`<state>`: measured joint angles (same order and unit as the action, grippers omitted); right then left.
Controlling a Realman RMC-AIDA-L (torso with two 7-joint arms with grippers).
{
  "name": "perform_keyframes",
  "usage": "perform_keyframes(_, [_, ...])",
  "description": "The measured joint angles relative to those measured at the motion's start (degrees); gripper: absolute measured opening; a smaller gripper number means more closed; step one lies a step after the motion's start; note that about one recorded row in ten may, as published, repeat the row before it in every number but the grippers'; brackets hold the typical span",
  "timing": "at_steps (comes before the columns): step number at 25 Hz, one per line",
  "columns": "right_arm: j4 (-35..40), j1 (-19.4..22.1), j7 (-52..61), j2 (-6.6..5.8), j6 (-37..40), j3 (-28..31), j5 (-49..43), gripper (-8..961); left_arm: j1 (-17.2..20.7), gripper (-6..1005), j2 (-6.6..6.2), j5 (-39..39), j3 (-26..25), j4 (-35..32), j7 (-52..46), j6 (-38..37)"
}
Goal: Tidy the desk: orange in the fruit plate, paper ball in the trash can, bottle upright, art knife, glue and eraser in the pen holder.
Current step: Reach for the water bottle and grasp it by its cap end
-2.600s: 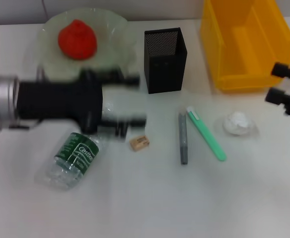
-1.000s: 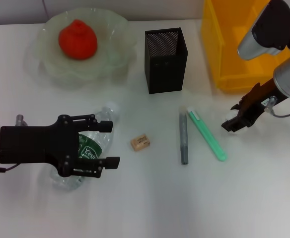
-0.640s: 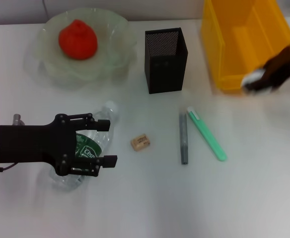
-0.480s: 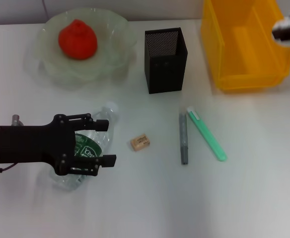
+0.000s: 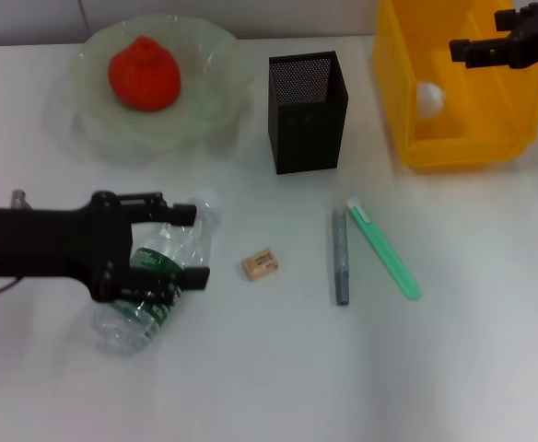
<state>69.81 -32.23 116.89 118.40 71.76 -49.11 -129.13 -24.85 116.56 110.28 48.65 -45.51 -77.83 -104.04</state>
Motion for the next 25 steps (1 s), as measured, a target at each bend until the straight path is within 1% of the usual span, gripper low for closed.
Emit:
perform_keyframes(3, [-0.5,1.7,-3.3,-0.04,2.5,1.6,4.7,773,0.0,831,0.0,0.0,0.0,0.0,0.0,0.0])
perform_keyframes(4, [-1.3,3.7,-7.1,-0.17,6.7,3.5,10.4,784,0.0,831,-0.02,0.0,0.1,-2.9,-3.8,0.0])
perform_keyframes(5, [-1.3,3.7,-7.1,-0.17,6.7,3.5,10.4,796,0.0,831,-0.02,0.0,0.1,-2.9,-3.8,0.0])
perform_keyframes(6, [-2.2,4.8,-9.5,-0.44,9.8,4.7,14.0,807,-0.2,831,0.43,0.0,0.5,-11.5,-17.0,0.8])
perform_keyframes(7, [-3.5,6.0,-12.3,-0.75,12.8,5.8,17.2,818,-0.2,831,0.43,0.0,0.5,-11.5,-17.0,0.8])
perform_keyframes(8, [-5.3,6.9,-14.9,-1.2,15.5,6.6,19.6,830,-0.7,831,0.91,1.1,1.1,-15.2,-23.5,1.6])
perform_keyframes(10, [-10.5,8.5,-22.4,-2.34,22.3,7.6,23.9,841,-0.7,831,0.91,1.1,1.1,-15.2,-23.5,1.6])
perform_keyframes(11, [-13.3,9.0,-26.0,-3.07,25.0,7.8,24.8,841,-2.2,830,1.93,7.5,5.3,-23.0,-36.3,3.3])
perform_keyframes(12, [-16.7,9.5,-31.2,-3.86,28.5,7.8,25.2,841,-2.8,830,2.04,10.4,8.7,-26.3,-42.3,4.7])
perform_keyframes(13, [-19.9,9.8,-35.3,-4.79,31.1,7.8,24.9,840,-2.8,830,2.04,10.4,8.7,-26.3,-42.3,4.7])
perform_keyframes(14, [-25.2,9.9,-41.2,-6.28,34.0,7.6,23.3,840,-3.7,830,2.05,13.5,13.3,-29.6,-49.6,7.0])
perform_keyframes(15, [-25.2,9.9,-41.2,-6.28,34.0,7.6,23.3,840,-3.7,830,2.05,13.5,13.3,-29.6,-49.6,7.0])
perform_keyframes(16, [-27.5,9.8,-42.9,-6.67,34.8,7.5,22.4,840,-4.8,830,2.04,17.1,17.8,-32.1,-57.2,10.3])
perform_keyframes(17, [-29.3,9.8,-44.8,-6.92,35.7,7.5,21.4,840,-4.8,830,2.04,17.1,17.8,-32.1,-57.2,10.3])
perform_keyframes(19, [-31.5,9.7,-47.5,-6.76,36.8,7.4,19.7,839,-7.8,830,2.16,23.2,22.3,-32.3,-66.6,14.6])
perform_keyframes(21, [-32.2,9.9,-49.0,-6.11,37.0,7.4,18.6,839,-7.8,830,2.16,23.2,22.3,-32.3,-66.6,14.6])
perform_keyframes(22, [-32.3,9.9,-49.5,-5.72,36.8,7.4,17.8,839,-11.2,830,2.49,29.0,24.9,-29.3,-72.2,17.6])
perform_keyframes(24, [-32.5,9.7,-50.1,-4.95,36.2,7.5,16.3,839,-12.8,830,2.58,31.2,27.1,-26.0,-74.2,20.4])
perform_keyframes(25, [-32.6,9.6,-50.2,-4.66,35.9,7.5,15.7,838,-12.8,830,2.58,31.2,27.1,-26.0,-74.2,20.4])
